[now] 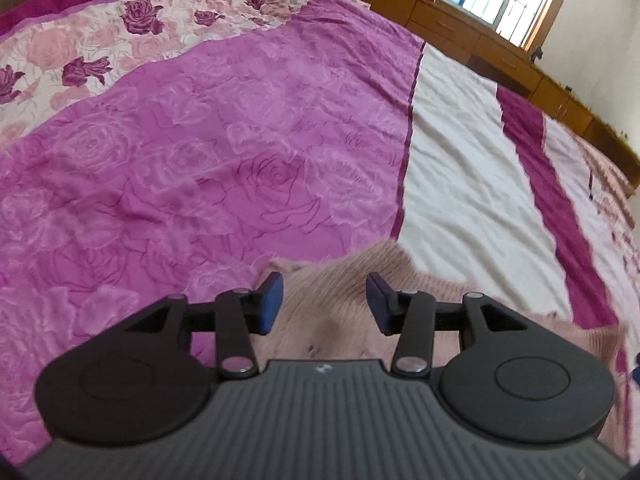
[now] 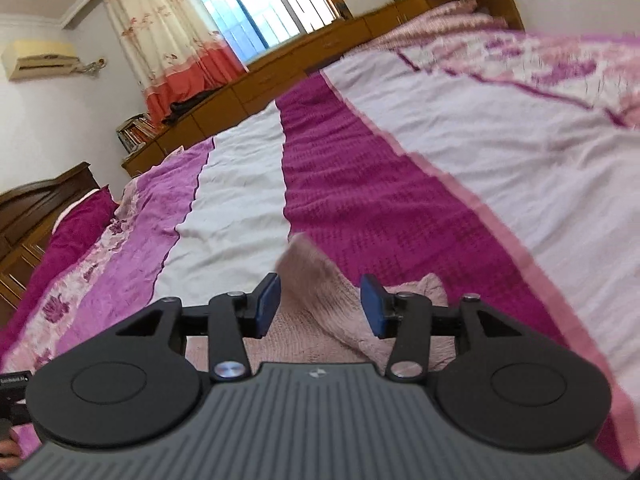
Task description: Fold small clothes
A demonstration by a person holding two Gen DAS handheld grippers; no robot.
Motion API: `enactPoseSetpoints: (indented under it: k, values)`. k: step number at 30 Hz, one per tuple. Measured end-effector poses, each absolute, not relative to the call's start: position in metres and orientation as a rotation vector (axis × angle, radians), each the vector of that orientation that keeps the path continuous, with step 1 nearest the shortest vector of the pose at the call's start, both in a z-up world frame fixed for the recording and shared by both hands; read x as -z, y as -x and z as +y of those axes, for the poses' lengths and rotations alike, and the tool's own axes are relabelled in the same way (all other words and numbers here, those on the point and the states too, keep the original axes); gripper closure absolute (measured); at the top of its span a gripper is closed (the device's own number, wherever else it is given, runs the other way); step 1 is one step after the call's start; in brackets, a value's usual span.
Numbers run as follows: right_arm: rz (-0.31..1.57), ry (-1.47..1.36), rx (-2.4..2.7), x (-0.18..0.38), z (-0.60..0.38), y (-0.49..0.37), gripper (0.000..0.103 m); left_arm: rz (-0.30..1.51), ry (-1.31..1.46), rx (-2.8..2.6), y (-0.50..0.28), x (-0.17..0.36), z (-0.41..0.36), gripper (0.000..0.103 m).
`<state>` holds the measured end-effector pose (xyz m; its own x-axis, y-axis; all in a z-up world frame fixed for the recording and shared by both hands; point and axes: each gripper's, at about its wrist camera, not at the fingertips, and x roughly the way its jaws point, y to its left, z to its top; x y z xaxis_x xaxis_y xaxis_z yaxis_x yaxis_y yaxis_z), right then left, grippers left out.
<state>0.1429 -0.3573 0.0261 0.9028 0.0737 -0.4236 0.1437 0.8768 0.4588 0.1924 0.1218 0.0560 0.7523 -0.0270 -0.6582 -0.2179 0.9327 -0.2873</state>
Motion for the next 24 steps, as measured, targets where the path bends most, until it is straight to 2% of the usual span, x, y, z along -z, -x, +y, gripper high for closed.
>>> enactPoseSetpoints:
  k: [7, 13, 18, 21, 22, 24]
  values:
    - [0.466, -0.455, 0.011, -0.028, -0.354, -0.132, 0.049, 0.73, 0.298, -0.081, -0.192, -0.045, 0.116, 0.055]
    - [0.561, -0.454, 0.032, 0.001, -0.349, -0.133, 0.049, 0.7, 0.26, -0.104, -0.214, -0.049, 0.12, 0.055]
    - [0.55, -0.412, 0.033, 0.012, -0.341, -0.129, 0.048, 0.717, 0.348, -0.059, -0.227, -0.035, 0.127, 0.056]
    - [0.553, -0.394, 0.026, 0.013, -0.341, -0.13, 0.048, 0.706, 0.414, 0.077, -0.219, -0.032, 0.125, 0.059]
    - [0.553, -0.396, 0.022, 0.013, -0.342, -0.13, 0.048, 0.68, 0.41, 0.115, -0.212, -0.035, 0.119, 0.063]
    - [0.552, -0.406, 0.015, 0.014, -0.345, -0.13, 0.048, 0.636, 0.362, 0.182, -0.199, -0.042, 0.107, 0.066]
